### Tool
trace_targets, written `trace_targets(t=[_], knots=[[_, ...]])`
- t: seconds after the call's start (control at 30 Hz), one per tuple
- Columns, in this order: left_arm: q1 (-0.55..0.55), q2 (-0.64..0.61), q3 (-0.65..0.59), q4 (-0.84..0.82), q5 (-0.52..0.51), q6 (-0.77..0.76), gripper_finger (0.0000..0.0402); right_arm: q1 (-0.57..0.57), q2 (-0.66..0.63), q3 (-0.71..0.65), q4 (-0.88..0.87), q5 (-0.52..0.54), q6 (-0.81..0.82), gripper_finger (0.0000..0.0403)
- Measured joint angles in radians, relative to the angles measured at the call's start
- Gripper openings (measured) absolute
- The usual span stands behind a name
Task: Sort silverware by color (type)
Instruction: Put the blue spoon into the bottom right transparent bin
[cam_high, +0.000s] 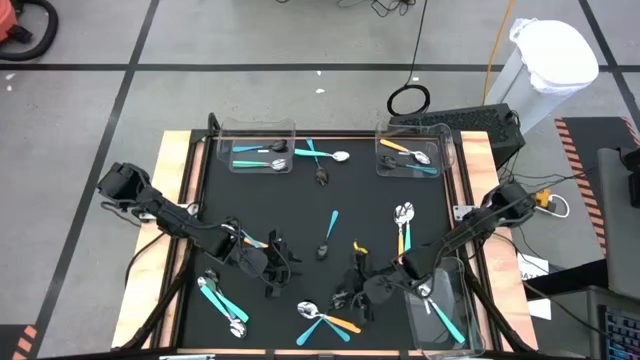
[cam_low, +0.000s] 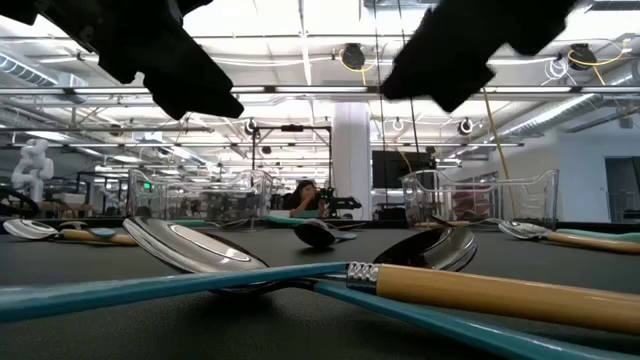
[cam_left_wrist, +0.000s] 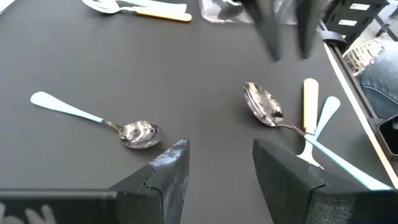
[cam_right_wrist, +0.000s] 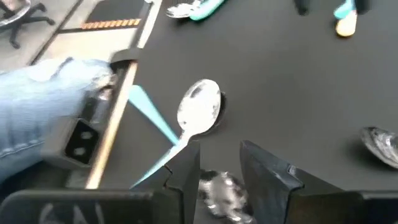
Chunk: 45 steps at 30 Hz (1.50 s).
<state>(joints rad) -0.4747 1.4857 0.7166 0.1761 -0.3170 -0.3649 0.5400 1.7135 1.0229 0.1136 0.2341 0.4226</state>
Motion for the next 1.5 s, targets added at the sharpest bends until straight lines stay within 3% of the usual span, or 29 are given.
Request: trace_targets(t=[0.3,0.5,0.73,0.83,0.97,1.27,1.5], knots=[[0.001,0.000,0.000,0.002,-0.020,0.004,0.0180,-0.052,0.067,0.014,0.043,-0.108,-0.083,0.0112],[0.017,0.000,0.000,0.003,-0.055,0.003,0.0180,-0.071,0.150,0.113,0.005,-0.165,-0.160,0.0152],[0.020,0.000,0.000,-0.003,-0.055,0.004,0.0180,-0.074,0.223,0.294,-0.291,-0.159,-0.343,0.0173],[0.020,0.000,0.000,-0.003,-0.055,0.004,0.0180,-0.074,0.249,0.334,-0.342,-0.189,-0.415,0.0162],[0.022,0.000,0.000,-0.003,-0.064,0.004,0.0180,-0.077,0.299,0.345,-0.289,-0.314,-0.480,0.0144],[0.023,0.000,0.000,-0.003,-0.085,0.012,0.0180,-0.088,0.364,0.346,-0.276,-0.321,-0.531,0.0115],[0.023,0.000,0.000,-0.003,-0.097,0.013,0.0180,-0.095,0.357,0.347,-0.324,-0.326,-0.534,0.0026]])
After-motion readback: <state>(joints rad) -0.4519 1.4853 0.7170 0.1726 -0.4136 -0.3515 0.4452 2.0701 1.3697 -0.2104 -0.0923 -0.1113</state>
